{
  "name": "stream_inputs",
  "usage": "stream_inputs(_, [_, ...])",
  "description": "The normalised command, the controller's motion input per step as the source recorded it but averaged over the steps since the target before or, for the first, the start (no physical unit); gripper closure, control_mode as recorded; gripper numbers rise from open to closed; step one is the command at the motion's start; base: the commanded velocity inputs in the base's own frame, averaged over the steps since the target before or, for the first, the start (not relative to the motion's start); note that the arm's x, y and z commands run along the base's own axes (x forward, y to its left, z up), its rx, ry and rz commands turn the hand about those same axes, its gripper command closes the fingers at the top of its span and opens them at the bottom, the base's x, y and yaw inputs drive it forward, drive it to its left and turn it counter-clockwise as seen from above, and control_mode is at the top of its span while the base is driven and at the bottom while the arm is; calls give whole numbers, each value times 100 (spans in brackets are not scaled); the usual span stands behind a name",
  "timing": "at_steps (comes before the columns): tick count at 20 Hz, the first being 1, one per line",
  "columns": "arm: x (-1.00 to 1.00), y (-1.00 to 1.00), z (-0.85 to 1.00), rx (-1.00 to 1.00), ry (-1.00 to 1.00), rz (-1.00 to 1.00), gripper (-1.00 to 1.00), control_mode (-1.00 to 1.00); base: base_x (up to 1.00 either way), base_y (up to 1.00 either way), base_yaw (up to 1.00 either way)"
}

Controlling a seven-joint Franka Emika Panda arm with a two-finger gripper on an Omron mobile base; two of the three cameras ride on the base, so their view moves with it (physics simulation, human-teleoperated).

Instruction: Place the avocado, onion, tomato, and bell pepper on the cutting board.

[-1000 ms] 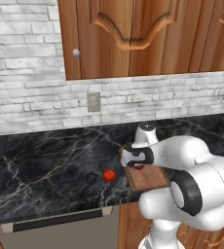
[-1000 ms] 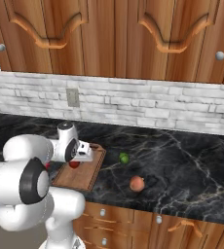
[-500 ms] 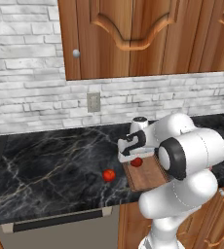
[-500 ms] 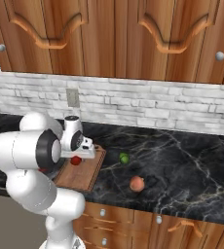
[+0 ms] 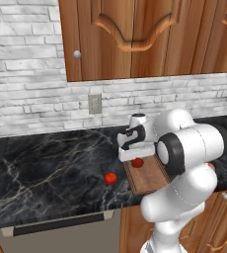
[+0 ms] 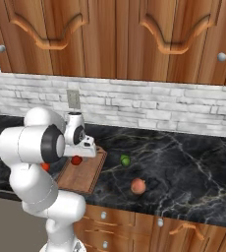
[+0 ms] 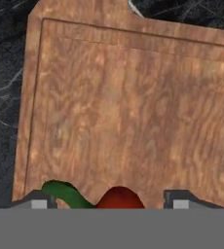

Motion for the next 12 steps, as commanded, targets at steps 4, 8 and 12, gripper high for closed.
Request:
stream_inputs(4, [0,0,0,0,0,0,-100,-100,0,0,0])
stream_inputs(8, [0,0,0,0,0,0,-100,-100,0,0,0])
stream_inputs(12, [-8,0,20,0,-7,0,-100,-100,0,0,0])
